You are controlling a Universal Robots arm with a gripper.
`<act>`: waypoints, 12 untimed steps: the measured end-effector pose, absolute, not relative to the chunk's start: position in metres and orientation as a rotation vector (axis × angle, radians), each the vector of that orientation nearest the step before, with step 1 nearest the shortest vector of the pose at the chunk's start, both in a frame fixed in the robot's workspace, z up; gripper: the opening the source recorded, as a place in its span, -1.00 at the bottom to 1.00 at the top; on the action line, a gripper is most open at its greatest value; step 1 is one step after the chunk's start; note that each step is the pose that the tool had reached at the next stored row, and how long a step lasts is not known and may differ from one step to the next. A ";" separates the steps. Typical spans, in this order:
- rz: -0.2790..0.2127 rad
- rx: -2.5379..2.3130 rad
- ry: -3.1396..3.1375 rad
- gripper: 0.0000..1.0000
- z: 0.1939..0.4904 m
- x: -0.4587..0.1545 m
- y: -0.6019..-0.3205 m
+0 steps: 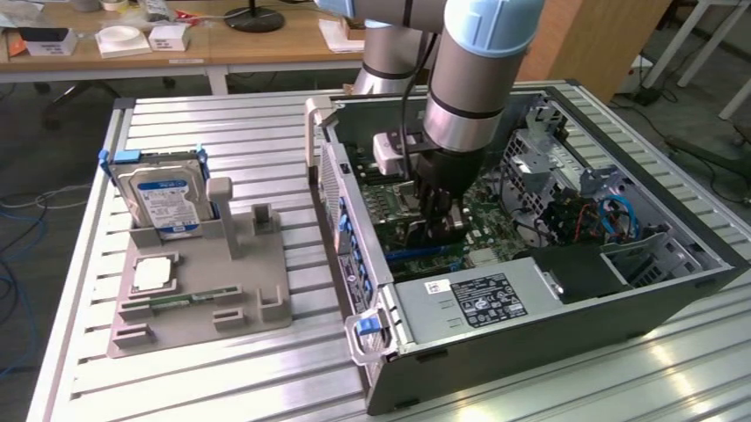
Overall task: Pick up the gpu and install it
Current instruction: 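Insert the gpu into the slot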
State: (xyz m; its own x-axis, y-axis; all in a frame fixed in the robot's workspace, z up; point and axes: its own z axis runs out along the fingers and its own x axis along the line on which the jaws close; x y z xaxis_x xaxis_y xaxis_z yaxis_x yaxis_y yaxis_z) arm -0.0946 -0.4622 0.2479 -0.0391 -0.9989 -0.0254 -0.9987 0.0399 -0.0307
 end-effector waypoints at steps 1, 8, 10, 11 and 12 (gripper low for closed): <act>-0.008 -2.149 2.236 -0.47 0.248 -0.095 -0.462; -0.008 -2.150 2.236 -0.47 0.248 -0.093 -0.462; -0.008 -2.150 2.236 -0.47 0.248 -0.093 -0.462; -0.008 -2.149 2.236 -0.47 0.248 -0.093 -0.462; -0.008 -2.149 2.236 -0.47 0.247 -0.093 -0.462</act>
State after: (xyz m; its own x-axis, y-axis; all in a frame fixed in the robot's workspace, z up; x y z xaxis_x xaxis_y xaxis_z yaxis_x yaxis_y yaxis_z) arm -0.0925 -0.4622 0.2475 -0.0389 -0.9989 -0.0256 -0.9987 0.0397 -0.0317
